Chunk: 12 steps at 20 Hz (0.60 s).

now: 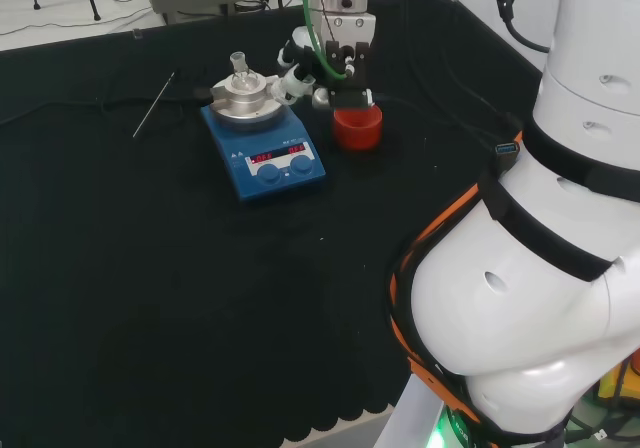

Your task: Turn on the heater.

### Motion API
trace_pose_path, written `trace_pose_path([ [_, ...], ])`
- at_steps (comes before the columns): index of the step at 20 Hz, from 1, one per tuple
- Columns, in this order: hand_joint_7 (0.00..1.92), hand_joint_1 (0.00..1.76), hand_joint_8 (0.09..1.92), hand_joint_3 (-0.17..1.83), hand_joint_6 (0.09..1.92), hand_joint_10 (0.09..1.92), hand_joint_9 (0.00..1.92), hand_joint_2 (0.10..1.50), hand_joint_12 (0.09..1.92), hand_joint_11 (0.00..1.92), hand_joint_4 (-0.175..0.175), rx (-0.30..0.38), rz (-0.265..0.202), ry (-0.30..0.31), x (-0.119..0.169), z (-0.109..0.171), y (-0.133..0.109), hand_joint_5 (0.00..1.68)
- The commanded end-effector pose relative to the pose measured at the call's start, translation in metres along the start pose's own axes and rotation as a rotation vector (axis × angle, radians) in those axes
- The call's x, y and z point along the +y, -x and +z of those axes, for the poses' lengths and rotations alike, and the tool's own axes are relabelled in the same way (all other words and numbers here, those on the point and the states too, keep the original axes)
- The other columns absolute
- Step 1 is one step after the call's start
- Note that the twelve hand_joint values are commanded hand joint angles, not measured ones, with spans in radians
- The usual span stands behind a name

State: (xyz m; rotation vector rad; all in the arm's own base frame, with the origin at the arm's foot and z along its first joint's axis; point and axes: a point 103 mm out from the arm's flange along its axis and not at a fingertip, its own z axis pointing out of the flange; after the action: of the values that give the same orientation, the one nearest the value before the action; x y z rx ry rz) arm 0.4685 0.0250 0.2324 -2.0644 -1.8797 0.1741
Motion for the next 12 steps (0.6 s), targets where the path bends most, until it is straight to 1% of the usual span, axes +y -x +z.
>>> trace_pose_path([
  [1, 1.28, 0.77, 0.93, -0.17, 0.09, 0.68, 1.42, 1.21, 1.04, 1.25, -0.045, -0.116, 0.007, -0.113, -0.021, 0.011, -0.004, 0.38],
  [2, 1.35, 0.78, 1.01, -0.17, 0.09, 0.74, 1.51, 1.22, 1.04, 1.39, -0.050, -0.130, 0.009, -0.136, -0.022, 0.014, -0.004, 0.38],
  [3, 1.41, 0.78, 1.09, -0.17, 0.09, 0.82, 1.58, 1.22, 1.08, 1.49, -0.052, -0.144, 0.013, -0.156, -0.023, 0.016, -0.004, 0.39],
  [6, 1.54, 0.81, 1.31, -0.17, 0.09, 1.12, 1.72, 1.21, 1.36, 1.68, -0.054, -0.164, 0.018, -0.206, -0.025, 0.024, -0.004, 0.38],
  [9, 1.62, 0.85, 1.44, -0.17, 0.09, 1.28, 1.80, 1.20, 1.52, 1.78, -0.053, -0.179, 0.016, -0.237, -0.026, 0.030, -0.004, 0.36],
  [10, 1.64, 0.89, 1.46, -0.17, 0.09, 1.31, 1.81, 1.20, 1.55, 1.80, -0.053, -0.192, 0.013, -0.247, -0.027, 0.031, -0.005, 0.37],
  [12, 1.68, 1.03, 1.47, -0.17, 0.09, 1.35, 1.82, 1.21, 1.57, 1.83, -0.054, -0.221, 0.005, -0.269, -0.027, 0.035, -0.009, 0.37],
])
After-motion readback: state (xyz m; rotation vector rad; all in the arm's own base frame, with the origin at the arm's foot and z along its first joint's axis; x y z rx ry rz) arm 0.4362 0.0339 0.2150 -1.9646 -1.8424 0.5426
